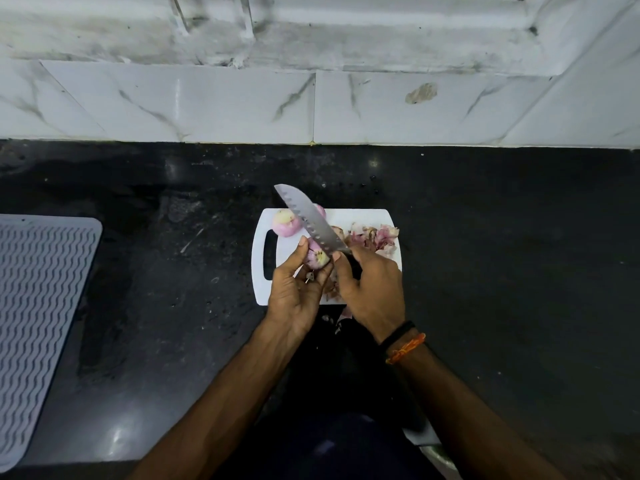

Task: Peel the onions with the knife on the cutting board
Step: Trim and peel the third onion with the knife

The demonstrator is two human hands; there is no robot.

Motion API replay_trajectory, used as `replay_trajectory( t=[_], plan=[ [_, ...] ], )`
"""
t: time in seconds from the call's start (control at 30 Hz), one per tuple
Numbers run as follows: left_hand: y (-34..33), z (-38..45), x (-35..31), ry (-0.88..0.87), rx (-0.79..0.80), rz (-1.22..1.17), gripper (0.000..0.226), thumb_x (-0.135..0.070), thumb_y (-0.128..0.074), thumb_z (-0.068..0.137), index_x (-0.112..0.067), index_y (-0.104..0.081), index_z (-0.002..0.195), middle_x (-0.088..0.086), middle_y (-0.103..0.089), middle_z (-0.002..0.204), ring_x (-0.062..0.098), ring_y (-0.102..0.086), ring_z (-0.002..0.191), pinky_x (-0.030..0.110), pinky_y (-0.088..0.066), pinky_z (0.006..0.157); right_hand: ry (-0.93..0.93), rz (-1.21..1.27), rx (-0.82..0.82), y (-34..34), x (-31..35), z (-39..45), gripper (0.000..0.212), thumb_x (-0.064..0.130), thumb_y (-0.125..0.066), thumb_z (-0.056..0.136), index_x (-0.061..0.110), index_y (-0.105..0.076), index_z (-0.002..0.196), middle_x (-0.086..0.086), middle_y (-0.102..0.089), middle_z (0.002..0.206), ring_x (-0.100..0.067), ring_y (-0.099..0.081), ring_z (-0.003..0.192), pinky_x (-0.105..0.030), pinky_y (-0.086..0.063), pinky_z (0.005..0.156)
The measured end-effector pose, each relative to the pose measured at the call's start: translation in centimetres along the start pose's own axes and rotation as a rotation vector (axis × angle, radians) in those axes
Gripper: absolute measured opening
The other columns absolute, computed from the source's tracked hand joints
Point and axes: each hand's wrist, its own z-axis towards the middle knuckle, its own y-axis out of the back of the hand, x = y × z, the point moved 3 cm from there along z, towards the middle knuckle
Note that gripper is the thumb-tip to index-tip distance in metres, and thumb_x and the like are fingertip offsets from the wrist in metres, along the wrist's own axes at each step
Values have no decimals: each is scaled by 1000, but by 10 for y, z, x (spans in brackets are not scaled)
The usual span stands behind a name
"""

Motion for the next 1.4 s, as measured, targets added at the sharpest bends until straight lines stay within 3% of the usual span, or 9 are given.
replay_trajectory(
  t=[0.1,0.37,0.5,0.77,0.83,0.97,1.1,1.3,1.4],
  plan=[
    [-1,-1,1,11,15,17,38,-20,-74,79,1,-70,111,17,-73,105,26,-71,100,39,-57,93,4,-11,-11,-3,1,-2,25,31,-54,98,14,-71,100,1,-73,87,-14,-65,75,-27,-49,67],
    [1,-4,-1,-18,13,8,51,-15,-72,80,5,-62,126,22,-69,122,33,-65,117,45,-55,96,-136,-63,-28,5,-8,7,22,29,-58,97,12,-68,87,-4,-68,71,-25,-62,66,-35,-50,63],
    [3,-2,1,-3,-7,-5,45,-15,-71,84,5,-63,123,21,-68,122,33,-65,118,46,-53,101,-85,-36,-58,12,-2,6,24,29,-58,98,9,-69,90,-3,-70,76,-13,-57,64,-25,-40,63],
    [1,-7,4,34,24,26,19,-11,-55,99,3,-69,102,13,-75,93,19,-74,76,29,-60,63,36,-96,-30,3,8,2,26,32,-56,97,13,-72,106,-3,-74,87,-18,-68,78,-21,-38,68],
    [2,-7,3,27,27,15,19,-9,-56,97,2,-67,107,15,-74,98,22,-75,82,30,-60,64,26,-114,-54,3,8,4,30,33,-56,97,12,-72,110,-4,-74,87,-20,-68,77,-23,-41,68],
    [7,-2,4,13,36,-27,35,-7,-62,87,4,-63,120,19,-69,119,30,-70,106,41,-62,79,-52,-143,-66,5,2,12,21,28,-59,95,11,-69,89,-7,-70,76,-27,-65,69,-29,-41,60],
    [9,2,6,1,46,-33,49,-6,-65,81,7,-58,129,21,-65,127,35,-63,120,45,-59,88,-53,-97,-58,11,0,10,23,30,-58,96,13,-65,82,-1,-67,72,-19,-59,63,-30,-45,58],
    [12,2,7,-1,145,30,20,-2,-60,75,1,-63,94,7,-67,73,16,-66,69,35,-61,75,76,-129,-8,13,13,4,21,31,-62,93,13,-72,98,1,-73,84,-13,-66,73,-15,-32,64],
    [10,-1,4,-18,172,7,33,0,-60,75,4,-60,108,12,-72,83,22,-72,77,37,-62,76,59,-129,-30,15,10,7,20,30,-63,93,14,-73,97,0,-73,80,-15,-66,70,-21,-41,61]
  ],
)
